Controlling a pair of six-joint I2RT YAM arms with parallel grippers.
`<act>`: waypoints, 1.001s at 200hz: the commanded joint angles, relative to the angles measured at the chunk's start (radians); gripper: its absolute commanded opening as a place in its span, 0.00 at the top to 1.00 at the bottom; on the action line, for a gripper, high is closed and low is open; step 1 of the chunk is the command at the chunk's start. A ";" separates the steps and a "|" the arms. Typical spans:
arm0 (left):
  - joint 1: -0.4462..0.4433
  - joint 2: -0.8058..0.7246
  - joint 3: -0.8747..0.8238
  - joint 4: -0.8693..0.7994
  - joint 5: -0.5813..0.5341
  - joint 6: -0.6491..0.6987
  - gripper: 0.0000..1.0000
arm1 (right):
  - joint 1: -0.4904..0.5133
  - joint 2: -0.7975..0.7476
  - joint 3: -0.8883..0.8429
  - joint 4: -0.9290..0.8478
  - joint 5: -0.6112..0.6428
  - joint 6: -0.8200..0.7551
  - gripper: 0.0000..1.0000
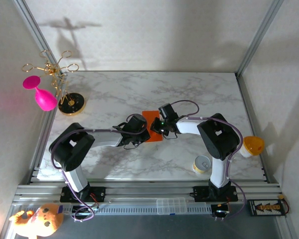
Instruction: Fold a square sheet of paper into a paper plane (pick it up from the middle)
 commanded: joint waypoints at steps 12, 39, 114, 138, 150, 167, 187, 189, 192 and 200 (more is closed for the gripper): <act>-0.004 0.019 0.017 -0.030 -0.038 0.009 0.92 | -0.014 0.030 -0.034 -0.076 0.048 0.006 0.99; -0.003 0.021 0.017 -0.036 -0.044 0.013 0.92 | -0.014 0.030 -0.034 -0.077 0.048 0.006 0.99; -0.001 0.033 0.019 -0.039 -0.042 0.014 0.92 | -0.014 0.031 -0.034 -0.078 0.049 0.006 0.99; -0.002 0.032 0.017 -0.046 -0.050 0.014 0.93 | -0.014 0.030 -0.034 -0.078 0.048 0.006 0.99; -0.002 0.030 0.017 -0.051 -0.055 0.014 0.93 | -0.014 0.032 -0.033 -0.078 0.048 0.006 0.99; -0.002 0.031 0.015 -0.058 -0.061 0.016 0.93 | -0.014 0.030 -0.034 -0.078 0.049 0.006 0.99; -0.002 0.033 0.013 -0.068 -0.064 0.016 0.93 | -0.014 0.029 -0.032 -0.077 0.048 0.004 0.99; -0.001 0.033 0.013 -0.068 -0.064 0.016 0.93 | -0.014 0.027 -0.031 -0.077 0.047 0.003 0.99; -0.002 0.033 0.012 -0.070 -0.064 0.016 0.93 | -0.014 0.027 -0.029 -0.077 0.046 0.001 0.99; -0.002 0.035 0.009 -0.072 -0.061 0.014 0.94 | -0.014 0.019 -0.025 -0.073 0.038 -0.007 0.99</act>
